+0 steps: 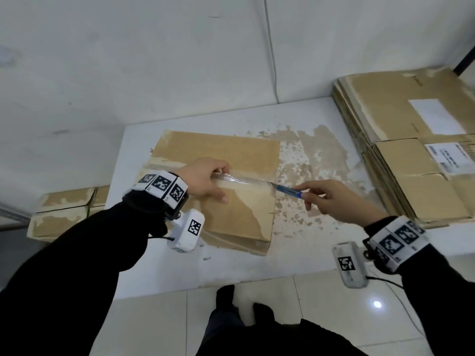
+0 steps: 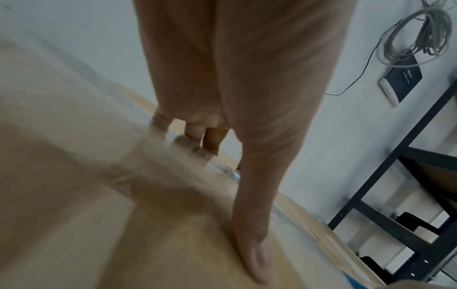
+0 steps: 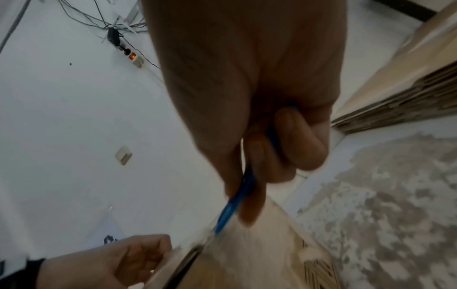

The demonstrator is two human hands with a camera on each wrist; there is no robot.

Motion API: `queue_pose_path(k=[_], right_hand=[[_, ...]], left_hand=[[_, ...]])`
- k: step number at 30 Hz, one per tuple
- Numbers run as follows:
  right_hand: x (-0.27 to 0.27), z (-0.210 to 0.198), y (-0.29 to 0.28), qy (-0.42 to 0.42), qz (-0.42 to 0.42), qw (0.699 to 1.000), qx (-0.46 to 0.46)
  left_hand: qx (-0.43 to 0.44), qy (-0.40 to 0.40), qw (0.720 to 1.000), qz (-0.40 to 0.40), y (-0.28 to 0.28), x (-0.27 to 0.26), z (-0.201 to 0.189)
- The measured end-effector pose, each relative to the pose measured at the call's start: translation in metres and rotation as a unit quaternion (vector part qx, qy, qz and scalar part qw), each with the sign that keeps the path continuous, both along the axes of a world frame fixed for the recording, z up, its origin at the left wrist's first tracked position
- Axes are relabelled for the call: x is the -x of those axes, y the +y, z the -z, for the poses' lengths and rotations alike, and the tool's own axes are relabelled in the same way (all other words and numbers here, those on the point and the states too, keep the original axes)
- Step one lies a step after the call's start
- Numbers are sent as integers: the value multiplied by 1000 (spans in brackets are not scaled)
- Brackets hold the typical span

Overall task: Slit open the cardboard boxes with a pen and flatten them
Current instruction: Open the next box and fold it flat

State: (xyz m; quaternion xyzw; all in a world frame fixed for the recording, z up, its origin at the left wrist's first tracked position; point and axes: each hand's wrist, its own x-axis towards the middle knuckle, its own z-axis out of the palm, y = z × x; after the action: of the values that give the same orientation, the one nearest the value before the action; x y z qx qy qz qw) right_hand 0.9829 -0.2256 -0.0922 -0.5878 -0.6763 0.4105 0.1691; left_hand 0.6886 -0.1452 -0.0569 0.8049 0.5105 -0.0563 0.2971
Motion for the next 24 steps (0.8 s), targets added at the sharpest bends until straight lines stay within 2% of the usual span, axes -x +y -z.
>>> queue_pose_path(k=[3,5,7,10,11,12,15,17,21,24], right_hand=[[-20,-19,7,-12,-89,992,85],[-21,-23,11,-46,-106,992,59],[-16,-21,10,-39,-106,992,54],[-22,-20,-6,-17,-206,965,163],[-31,-22,-13,-2,-208,961,183],[-40,-26,-17,6,-186,967,177],[-60,-32,-19,30,-46,995,84],[-59,-31,-17,52,4,998,27],[-32,-22,-11,-2,-5,999,-52],[-12,-8,-9,-52,-19,996,-72]], left_hand=[[-12,-10,1000,12,-2,-5,0],[-19,-14,999,21,-1,-9,1],[-17,-19,999,21,-1,-8,0],[-26,-44,999,-4,1,-4,-5],[-39,-40,998,-7,1,-4,-8],[-60,-21,998,-2,2,-5,-10],[-142,93,985,27,-3,-14,-10],[-150,115,981,33,-11,-23,-4],[-57,110,992,-7,-18,-31,8],[23,31,987,-154,-12,-43,13]])
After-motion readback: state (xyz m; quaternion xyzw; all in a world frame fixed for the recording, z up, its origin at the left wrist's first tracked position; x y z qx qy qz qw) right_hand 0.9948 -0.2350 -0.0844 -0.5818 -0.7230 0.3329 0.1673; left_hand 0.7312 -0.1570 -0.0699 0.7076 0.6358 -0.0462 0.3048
